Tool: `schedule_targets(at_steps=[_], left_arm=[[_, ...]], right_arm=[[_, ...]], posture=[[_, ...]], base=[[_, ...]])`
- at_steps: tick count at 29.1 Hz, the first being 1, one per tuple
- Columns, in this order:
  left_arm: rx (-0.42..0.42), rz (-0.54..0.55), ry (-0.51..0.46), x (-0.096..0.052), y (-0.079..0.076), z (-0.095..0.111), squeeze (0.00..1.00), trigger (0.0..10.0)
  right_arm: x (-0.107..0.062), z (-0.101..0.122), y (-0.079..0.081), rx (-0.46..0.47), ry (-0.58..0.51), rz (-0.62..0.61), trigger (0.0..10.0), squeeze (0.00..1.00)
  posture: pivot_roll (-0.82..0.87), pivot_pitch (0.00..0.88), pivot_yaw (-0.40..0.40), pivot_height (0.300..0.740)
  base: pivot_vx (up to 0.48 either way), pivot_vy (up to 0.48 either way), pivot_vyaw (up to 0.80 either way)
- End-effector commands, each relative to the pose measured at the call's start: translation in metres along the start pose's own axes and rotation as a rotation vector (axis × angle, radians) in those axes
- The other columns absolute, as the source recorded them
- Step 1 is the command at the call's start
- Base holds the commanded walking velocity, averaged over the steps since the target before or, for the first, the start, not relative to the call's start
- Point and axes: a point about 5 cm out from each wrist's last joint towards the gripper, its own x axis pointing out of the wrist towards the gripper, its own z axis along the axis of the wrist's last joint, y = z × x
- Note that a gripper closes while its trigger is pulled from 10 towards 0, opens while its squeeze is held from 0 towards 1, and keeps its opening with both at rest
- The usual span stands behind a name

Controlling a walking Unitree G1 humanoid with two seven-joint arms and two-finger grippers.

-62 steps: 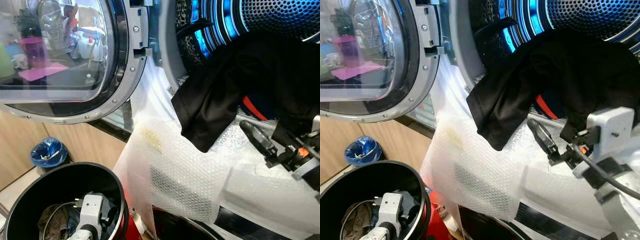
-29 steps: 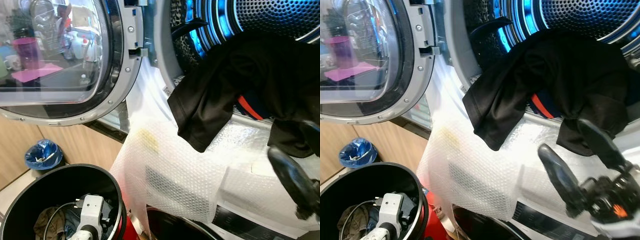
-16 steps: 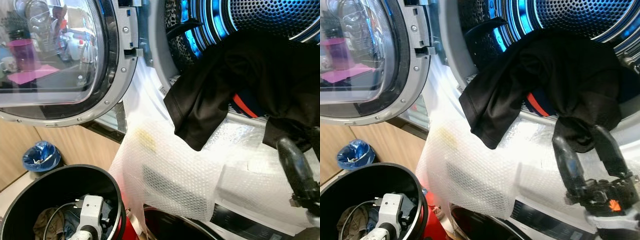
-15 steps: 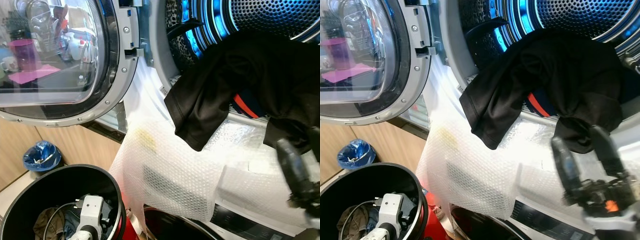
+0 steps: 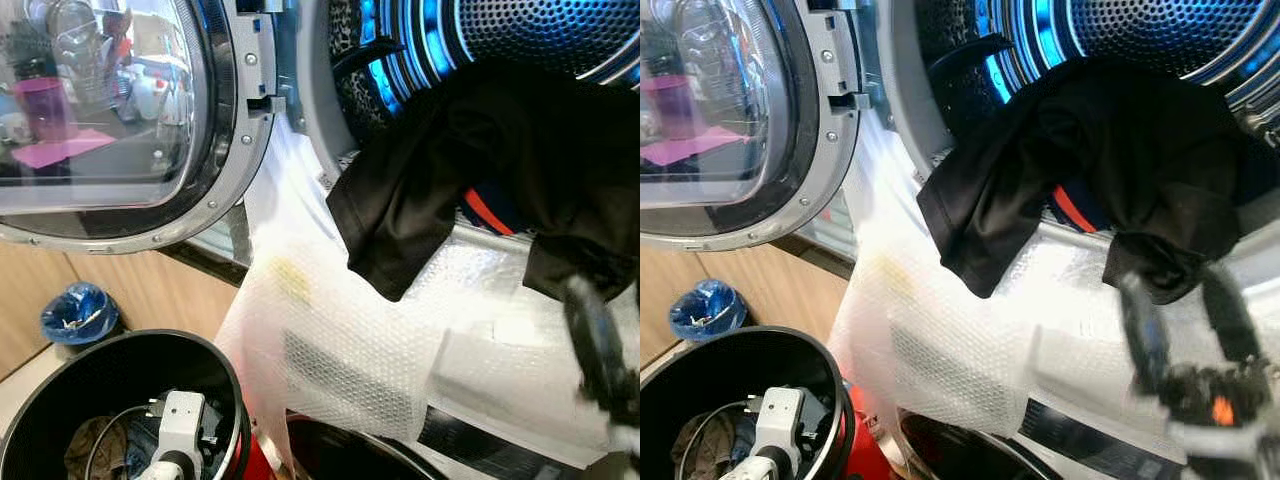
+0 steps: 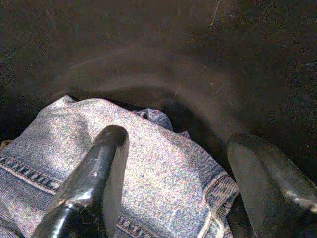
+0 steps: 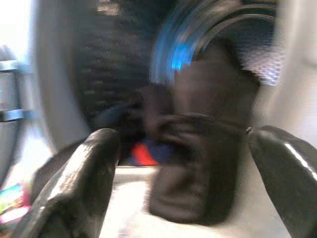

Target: Clothes washing

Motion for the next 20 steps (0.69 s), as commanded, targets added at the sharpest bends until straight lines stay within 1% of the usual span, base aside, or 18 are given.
schedule_targets(at_steps=[1, 3, 6, 8, 10, 14, 15, 16, 17, 19, 20], left_arm=[[0.0, -0.02, -0.01, 0.001, -0.005, 0.001, 0.0, 10.0], [-0.002, -0.019, -0.01, 0.001, -0.005, 0.001, 0.0, 10.0], [-0.003, -0.021, -0.01, 0.001, -0.005, 0.0, 0.0, 10.0], [-0.003, -0.023, -0.012, 0.001, -0.005, 0.001, 0.0, 10.0], [-0.003, -0.023, -0.012, 0.001, -0.005, 0.001, 0.0, 10.0], [-0.001, -0.026, -0.01, 0.001, -0.005, 0.001, 0.0, 10.0], [-0.001, -0.027, -0.01, 0.002, -0.005, 0.001, 0.0, 10.0], [-0.002, -0.027, -0.012, 0.002, -0.006, 0.001, 0.0, 10.0], [-0.003, -0.026, -0.014, 0.001, -0.006, 0.002, 0.0, 10.0], [-0.007, -0.023, -0.02, 0.001, -0.006, 0.002, 0.0, 10.0], [-0.008, -0.024, -0.023, 0.001, -0.007, 0.003, 0.0, 10.0]], right_arm=[[-0.001, 0.004, -0.004, -0.011, -0.031, -0.042, 10.0, 0.0], [-0.002, 0.004, -0.004, -0.014, -0.029, -0.043, 10.0, 0.0], [-0.006, -0.002, -0.001, -0.017, 0.001, -0.04, 10.0, 0.0], [-0.006, -0.005, -0.003, -0.025, 0.006, -0.077, 10.0, 0.0], [-0.003, -0.008, -0.008, -0.057, 0.022, -0.122, 10.0, 0.0], [0.0, -0.005, -0.007, -0.046, -0.005, -0.113, 10.0, 0.0], [0.0, -0.004, -0.007, -0.045, -0.011, -0.104, 6.6, 0.0], [0.001, -0.002, -0.005, -0.045, -0.016, -0.093, 2.4, 0.0], [0.001, -0.003, -0.004, -0.057, -0.003, -0.089, 0.0, 0.0], [0.003, -0.006, -0.004, -0.09, 0.018, -0.089, 0.0, 0.0], [0.005, -0.006, -0.004, -0.085, 0.008, -0.094, 0.0, 0.0]], posture=[[-0.14, 0.0, -0.002, 0.74], [-0.14, 0.0, -0.003, 0.74], [-0.14, 0.0, -0.003, 0.74], [-0.14, 0.0, 0.002, 0.74], [-0.15, 0.0, 0.005, 0.74], [-0.15, 0.0, 0.006, 0.74], [-0.15, 0.0, 0.006, 0.74], [-0.15, 0.0, 0.005, 0.74], [-0.15, 0.0, 0.004, 0.74], [-0.14, 0.0, 0.003, 0.74], [-0.14, 0.002, 0.002, 0.74]], base=[[0.0, 0.0, 0.0], [0.0, 0.0, 0.0], [0.0, 0.0, 0.0], [0.0, 0.0, 0.0], [0.0, 0.0, 0.0], [0.0, 0.0, 0.0], [0.0, 0.0, 0.0], [0.0, 0.0, 0.0], [0.0, 0.0, 0.0], [0.0, 0.0, 0.0], [0.0, 0.0, 0.0]])
